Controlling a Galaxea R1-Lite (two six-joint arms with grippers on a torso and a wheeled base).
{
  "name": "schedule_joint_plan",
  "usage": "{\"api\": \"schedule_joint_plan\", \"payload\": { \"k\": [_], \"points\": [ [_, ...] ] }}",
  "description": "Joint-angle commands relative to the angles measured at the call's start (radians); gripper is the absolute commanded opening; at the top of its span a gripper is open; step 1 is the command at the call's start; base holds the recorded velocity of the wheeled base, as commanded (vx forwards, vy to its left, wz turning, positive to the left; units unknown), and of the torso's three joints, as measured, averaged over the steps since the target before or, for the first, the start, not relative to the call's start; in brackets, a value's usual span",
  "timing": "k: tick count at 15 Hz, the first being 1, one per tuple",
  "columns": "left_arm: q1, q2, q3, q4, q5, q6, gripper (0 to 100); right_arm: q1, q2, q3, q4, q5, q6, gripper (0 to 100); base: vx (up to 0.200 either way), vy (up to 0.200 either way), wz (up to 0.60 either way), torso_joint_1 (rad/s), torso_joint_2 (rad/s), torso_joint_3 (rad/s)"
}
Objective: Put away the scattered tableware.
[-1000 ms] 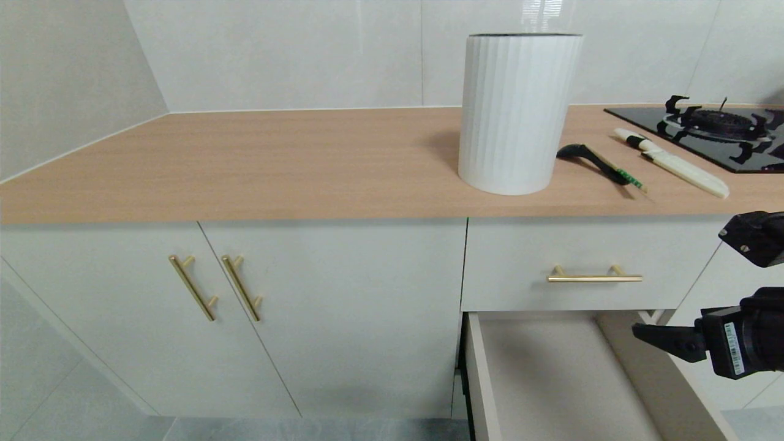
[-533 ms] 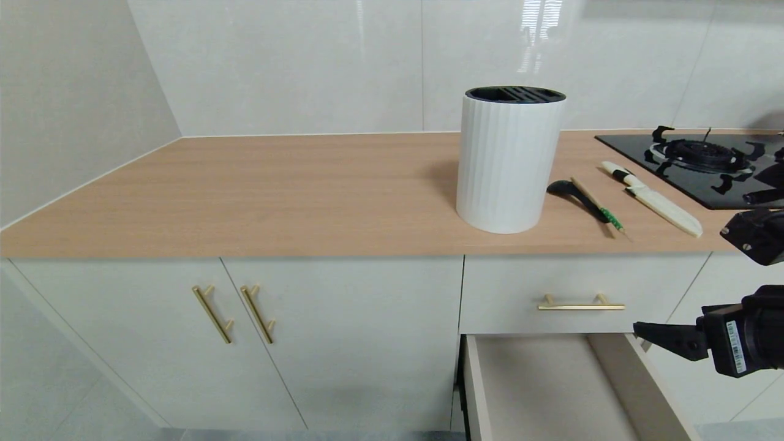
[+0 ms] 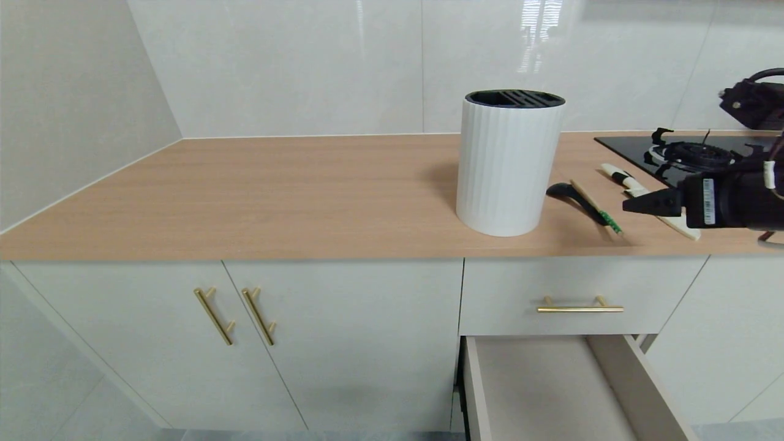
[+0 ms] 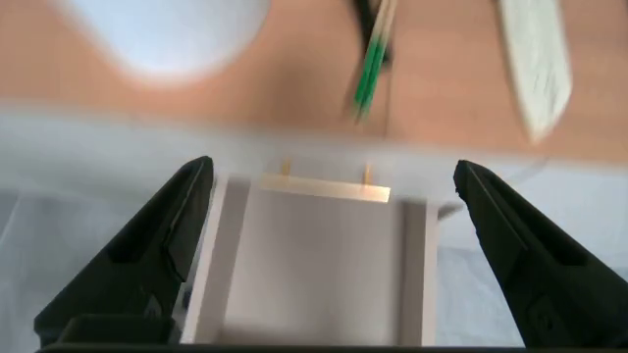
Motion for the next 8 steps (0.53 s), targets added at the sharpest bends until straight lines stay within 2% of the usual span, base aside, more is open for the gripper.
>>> {"api": "schedule_joint_plan", "payload": {
  "k": [1,4,8],
  "points": [
    [0.0,0.001,0.0,0.0,0.0,-0.001,100,-0.029,0.192,-0.095,0.0,-0.07,0.008,100,0.0,0.0,0.0,0.0,0.0,0.0],
    [0.0,0.001,0.0,0.0,0.0,0.001,100,-0.041,0.254,-0.093,-0.061,-0.093,0.006,100,0.0,0.0,0.0,0.0,0.0,0.0],
    [0.0,0.001,0.0,0.0,0.0,-0.001,100,-0.044,0.269,-0.093,-0.067,-0.093,0.006,100,0.0,0.0,0.0,0.0,0.0,0.0]
  ]
}}
